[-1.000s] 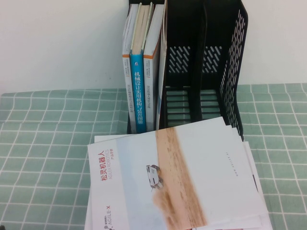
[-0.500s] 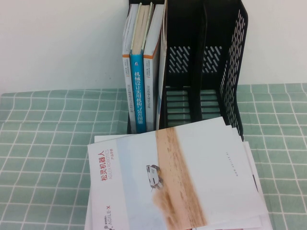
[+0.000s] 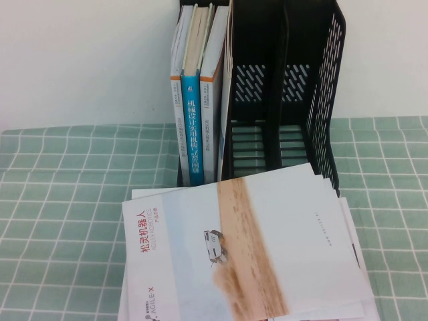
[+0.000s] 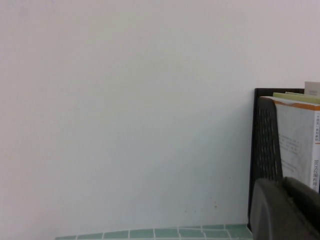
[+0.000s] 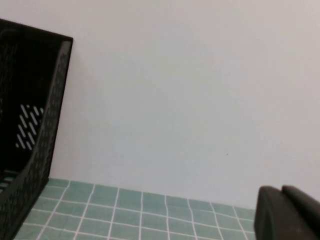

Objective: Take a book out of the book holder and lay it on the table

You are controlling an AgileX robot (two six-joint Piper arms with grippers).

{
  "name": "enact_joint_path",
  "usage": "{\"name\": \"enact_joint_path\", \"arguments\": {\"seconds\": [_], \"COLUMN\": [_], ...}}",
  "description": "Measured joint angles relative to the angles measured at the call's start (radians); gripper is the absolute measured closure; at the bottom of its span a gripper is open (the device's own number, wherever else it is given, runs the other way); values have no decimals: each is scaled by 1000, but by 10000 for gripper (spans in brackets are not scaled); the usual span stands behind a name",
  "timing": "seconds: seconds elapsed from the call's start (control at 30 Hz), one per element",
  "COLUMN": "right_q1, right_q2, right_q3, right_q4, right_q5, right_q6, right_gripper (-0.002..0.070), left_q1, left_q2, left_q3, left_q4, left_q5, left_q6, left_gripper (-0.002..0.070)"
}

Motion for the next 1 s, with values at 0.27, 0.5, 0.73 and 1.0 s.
{"name": "enact_joint_path", "arguments": {"seconds": [0.27, 0.5, 0.73, 1.0], "right_q1": [0, 0, 0, 0], "right_q2": [0, 0, 0, 0], "right_q3": [2, 2, 2, 2], "right_q4": [0, 0, 0, 0], "right_q5": [-47, 1, 103, 250], "right_q6": [21, 28, 28, 28], "right_gripper": [678, 678, 678, 678], "left_q1": [0, 0, 0, 0], "left_q2": [0, 0, 0, 0], "left_q3": [0, 0, 0, 0], "left_q4": [0, -9, -9, -9], "left_q5": [39, 189, 258, 441], "left_q6": [0, 0, -2, -19], "left_gripper": [677, 677, 678, 678]}}
